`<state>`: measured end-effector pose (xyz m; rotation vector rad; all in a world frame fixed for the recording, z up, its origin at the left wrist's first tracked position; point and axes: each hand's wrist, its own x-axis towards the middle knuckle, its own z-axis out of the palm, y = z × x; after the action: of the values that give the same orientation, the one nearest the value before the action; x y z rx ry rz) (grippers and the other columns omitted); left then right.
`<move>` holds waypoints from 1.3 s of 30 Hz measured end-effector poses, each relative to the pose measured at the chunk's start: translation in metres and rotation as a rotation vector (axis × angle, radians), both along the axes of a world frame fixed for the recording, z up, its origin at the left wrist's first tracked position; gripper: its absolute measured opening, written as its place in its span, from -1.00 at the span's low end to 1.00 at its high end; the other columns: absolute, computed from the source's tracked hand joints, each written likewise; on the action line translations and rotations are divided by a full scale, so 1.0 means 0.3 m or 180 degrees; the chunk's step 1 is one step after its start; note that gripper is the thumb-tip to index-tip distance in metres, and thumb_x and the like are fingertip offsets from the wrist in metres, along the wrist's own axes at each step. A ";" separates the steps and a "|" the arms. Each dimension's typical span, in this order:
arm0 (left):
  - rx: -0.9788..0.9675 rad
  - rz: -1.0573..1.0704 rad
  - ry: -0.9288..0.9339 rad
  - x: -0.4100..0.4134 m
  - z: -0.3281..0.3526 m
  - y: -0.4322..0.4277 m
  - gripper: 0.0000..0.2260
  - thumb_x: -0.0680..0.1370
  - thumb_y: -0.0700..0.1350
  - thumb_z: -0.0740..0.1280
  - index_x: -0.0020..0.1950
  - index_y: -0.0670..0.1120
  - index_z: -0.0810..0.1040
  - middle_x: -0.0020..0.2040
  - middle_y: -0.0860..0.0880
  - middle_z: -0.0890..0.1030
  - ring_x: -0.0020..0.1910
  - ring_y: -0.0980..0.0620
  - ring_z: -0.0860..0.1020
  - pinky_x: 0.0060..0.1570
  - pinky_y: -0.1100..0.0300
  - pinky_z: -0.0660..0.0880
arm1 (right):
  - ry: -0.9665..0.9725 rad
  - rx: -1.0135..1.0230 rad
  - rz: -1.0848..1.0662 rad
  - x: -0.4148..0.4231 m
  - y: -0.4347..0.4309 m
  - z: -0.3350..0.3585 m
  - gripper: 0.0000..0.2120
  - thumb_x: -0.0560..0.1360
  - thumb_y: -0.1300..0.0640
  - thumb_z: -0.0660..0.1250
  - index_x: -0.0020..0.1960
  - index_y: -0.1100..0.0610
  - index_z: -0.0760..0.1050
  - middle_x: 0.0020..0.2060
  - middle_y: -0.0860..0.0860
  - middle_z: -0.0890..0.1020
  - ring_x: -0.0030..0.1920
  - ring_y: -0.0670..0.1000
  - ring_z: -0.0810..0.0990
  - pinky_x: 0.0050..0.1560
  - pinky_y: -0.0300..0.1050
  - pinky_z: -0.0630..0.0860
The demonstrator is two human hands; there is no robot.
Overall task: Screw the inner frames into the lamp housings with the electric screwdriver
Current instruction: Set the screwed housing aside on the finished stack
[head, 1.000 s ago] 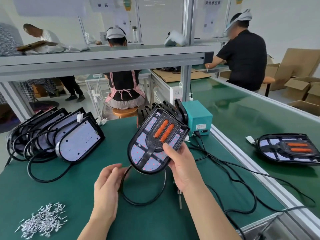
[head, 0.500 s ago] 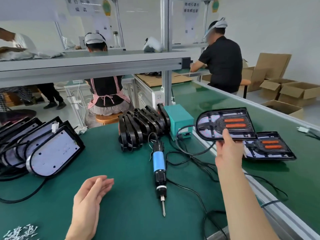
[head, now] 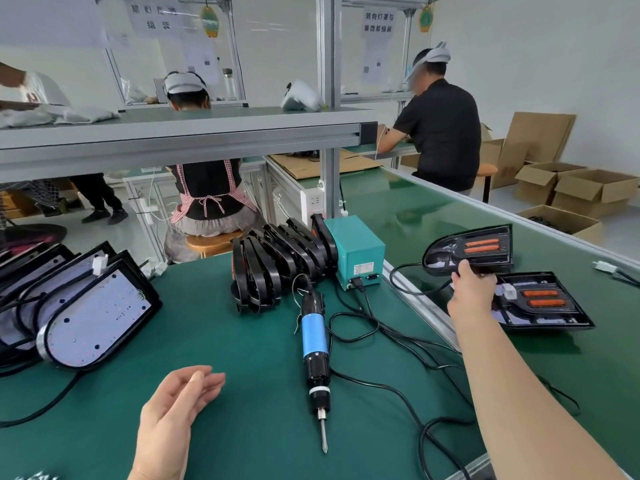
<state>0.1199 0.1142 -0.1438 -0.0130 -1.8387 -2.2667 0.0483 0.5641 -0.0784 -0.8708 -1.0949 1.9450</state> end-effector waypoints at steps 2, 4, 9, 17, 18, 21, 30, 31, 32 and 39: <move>-0.0008 -0.0010 -0.0013 0.001 0.000 0.001 -0.83 0.66 -0.32 0.20 0.06 -0.33 0.58 -0.11 -0.31 0.70 -0.07 -0.13 0.72 -0.03 0.20 0.66 | -0.0167 0.0091 0.0014 -0.009 0.019 -0.006 -0.80 0.65 0.21 0.22 0.27 0.14 0.37 0.08 0.02 0.50 0.03 0.04 0.47 0.11 -0.11 0.40; -0.0015 -0.0006 -0.0017 0.001 -0.001 0.003 -0.83 0.66 -0.32 0.20 0.06 -0.33 0.58 -0.10 -0.31 0.70 -0.06 -0.14 0.71 -0.02 0.20 0.66 | -0.0337 0.0213 0.0077 -0.014 0.024 -0.006 -0.65 0.67 0.23 0.19 0.44 0.24 0.31 0.14 0.09 0.46 0.05 0.05 0.41 0.09 -0.10 0.35; -0.0016 -0.0001 -0.0027 0.003 0.003 0.006 -0.83 0.66 -0.31 0.21 0.06 -0.32 0.58 -0.10 -0.31 0.70 -0.05 -0.14 0.71 0.01 0.19 0.66 | -0.0523 0.0175 0.0236 -0.007 0.002 0.023 -0.39 0.66 0.20 0.22 0.64 0.14 0.07 0.14 0.13 0.48 0.05 0.07 0.48 0.13 -0.07 0.36; -0.0022 0.0017 -0.0042 0.007 0.006 0.007 -0.83 0.66 -0.30 0.21 0.05 -0.31 0.59 -0.09 -0.30 0.70 -0.02 -0.16 0.70 0.04 0.17 0.65 | -0.0729 0.0452 0.0527 0.019 -0.049 0.012 -0.74 0.65 0.29 0.20 0.33 0.28 0.37 -0.02 0.03 0.37 -0.14 0.06 0.34 -0.11 -0.15 0.32; -0.0023 0.0015 -0.0045 0.007 0.006 0.007 -0.83 0.67 -0.30 0.21 0.05 -0.31 0.59 -0.09 -0.29 0.71 -0.02 -0.16 0.70 0.05 0.16 0.65 | -0.0709 0.0460 0.0666 0.016 -0.071 0.023 -0.88 0.64 0.31 0.21 0.15 0.18 0.38 0.01 0.03 0.35 -0.13 0.04 0.32 -0.08 -0.18 0.31; -0.0017 0.0023 -0.0049 0.008 0.005 0.008 -0.83 0.67 -0.29 0.21 0.05 -0.31 0.59 -0.09 -0.29 0.71 -0.02 -0.16 0.70 0.06 0.14 0.65 | -0.0633 0.0631 0.1174 -0.021 -0.144 0.039 -0.78 0.59 0.37 0.24 0.02 0.04 0.38 -0.08 -0.08 0.37 -0.18 -0.16 0.31 -0.06 -0.21 0.31; -0.0057 -0.0012 -0.0091 0.008 0.005 0.018 -0.82 0.67 -0.26 0.22 0.06 -0.29 0.60 -0.07 -0.26 0.72 0.00 -0.16 0.71 0.06 0.19 0.64 | -0.0295 0.1091 0.1811 -0.022 -0.462 0.100 -0.63 0.55 0.37 0.24 -0.08 -0.12 0.29 -0.02 -0.01 0.40 -0.02 -0.03 0.38 0.05 -0.10 0.33; -0.0056 -0.0015 -0.0101 0.008 0.004 0.019 -0.82 0.67 -0.26 0.22 0.06 -0.29 0.60 -0.07 -0.26 0.72 0.01 -0.16 0.71 0.06 0.19 0.63 | -0.0216 0.1170 0.1898 -0.018 -0.504 0.096 -0.61 0.56 0.36 0.25 0.08 -0.16 0.39 0.05 -0.05 0.41 0.05 -0.05 0.41 0.12 -0.09 0.37; -0.0061 -0.0021 -0.0112 0.008 0.003 0.019 -0.82 0.67 -0.25 0.22 0.06 -0.29 0.60 -0.07 -0.26 0.72 0.02 -0.16 0.70 0.07 0.18 0.63 | -0.0184 0.1259 0.1973 -0.010 -0.549 0.095 -0.56 0.58 0.34 0.27 0.32 -0.10 0.42 0.14 -0.06 0.43 0.15 -0.07 0.42 0.23 -0.07 0.38; -0.0142 0.0022 -0.0180 0.016 0.003 0.022 -0.84 0.66 -0.24 0.26 0.05 -0.25 0.62 -0.07 -0.22 0.72 0.02 -0.15 0.70 0.12 0.03 0.56 | -0.0366 0.2781 0.2139 0.011 -0.835 0.070 -0.66 0.58 0.17 0.32 0.35 0.03 0.50 0.11 -0.05 0.57 -0.05 -0.14 0.57 0.12 -0.10 0.53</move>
<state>0.1246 0.1208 -0.1428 0.0507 -1.9140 -2.2432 0.0514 0.3138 -0.0574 -0.1189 -2.2632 1.5893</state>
